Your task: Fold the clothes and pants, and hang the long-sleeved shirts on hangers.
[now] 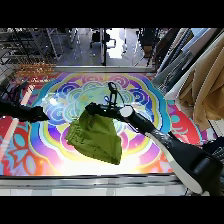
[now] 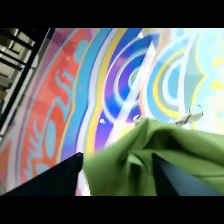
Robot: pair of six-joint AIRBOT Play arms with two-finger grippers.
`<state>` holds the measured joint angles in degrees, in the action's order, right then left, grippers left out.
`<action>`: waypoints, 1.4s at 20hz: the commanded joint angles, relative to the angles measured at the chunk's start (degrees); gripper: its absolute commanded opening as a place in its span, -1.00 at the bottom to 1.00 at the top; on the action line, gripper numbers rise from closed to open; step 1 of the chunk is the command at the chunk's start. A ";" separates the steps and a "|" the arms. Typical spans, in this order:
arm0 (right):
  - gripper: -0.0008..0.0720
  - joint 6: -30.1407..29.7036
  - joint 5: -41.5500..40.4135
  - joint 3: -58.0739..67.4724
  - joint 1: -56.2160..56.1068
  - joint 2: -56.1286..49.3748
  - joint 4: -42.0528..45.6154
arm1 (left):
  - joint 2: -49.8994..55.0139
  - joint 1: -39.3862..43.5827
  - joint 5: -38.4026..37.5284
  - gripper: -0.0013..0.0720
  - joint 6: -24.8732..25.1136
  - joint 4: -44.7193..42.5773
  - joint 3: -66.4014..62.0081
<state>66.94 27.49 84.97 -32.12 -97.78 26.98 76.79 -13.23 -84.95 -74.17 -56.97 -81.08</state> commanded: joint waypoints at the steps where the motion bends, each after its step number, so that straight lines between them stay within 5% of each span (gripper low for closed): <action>1: 0.68 -0.63 8.17 8.96 -1.11 -9.27 2.36 | 0.00 1.31 0.50 -0.95 0.11 -0.07 0.00; 12: 0.58 13.81 44.00 4.35 17.99 -4.37 19.28 | 0.00 2.89 0.15 -0.95 0.09 -0.07 0.00; 18: 0.58 11.28 38.40 -3.45 18.93 -7.06 17.79 | -0.02 2.89 -0.44 -0.95 0.09 -0.07 0.00; 23: 0.57 3.74 37.35 -3.41 16.48 -12.48 6.05 | -0.02 2.89 -0.42 -0.95 0.09 -0.04 0.00; 25: 0.10 2.54 36.89 -3.39 13.90 -13.81 4.33 | -0.02 2.89 -0.63 -0.95 0.07 -0.04 0.00; 26: -0.27 2.23 36.68 -3.26 13.05 -14.10 3.28 | -0.02 2.89 -1.44 -0.95 0.09 -0.04 0.00; 27: -0.84 1.42 36.50 -2.67 12.90 -14.03 2.58 | -0.02 2.89 -2.27 -0.95 0.09 -0.04 0.00; 28: -0.95 1.55 36.83 -1.51 13.03 -13.51 2.03 | -0.07 2.89 -3.08 -0.95 0.13 -0.04 0.00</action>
<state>70.30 64.58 82.28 -17.91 -110.83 32.58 76.79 -10.39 -86.30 -74.08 -57.01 -81.08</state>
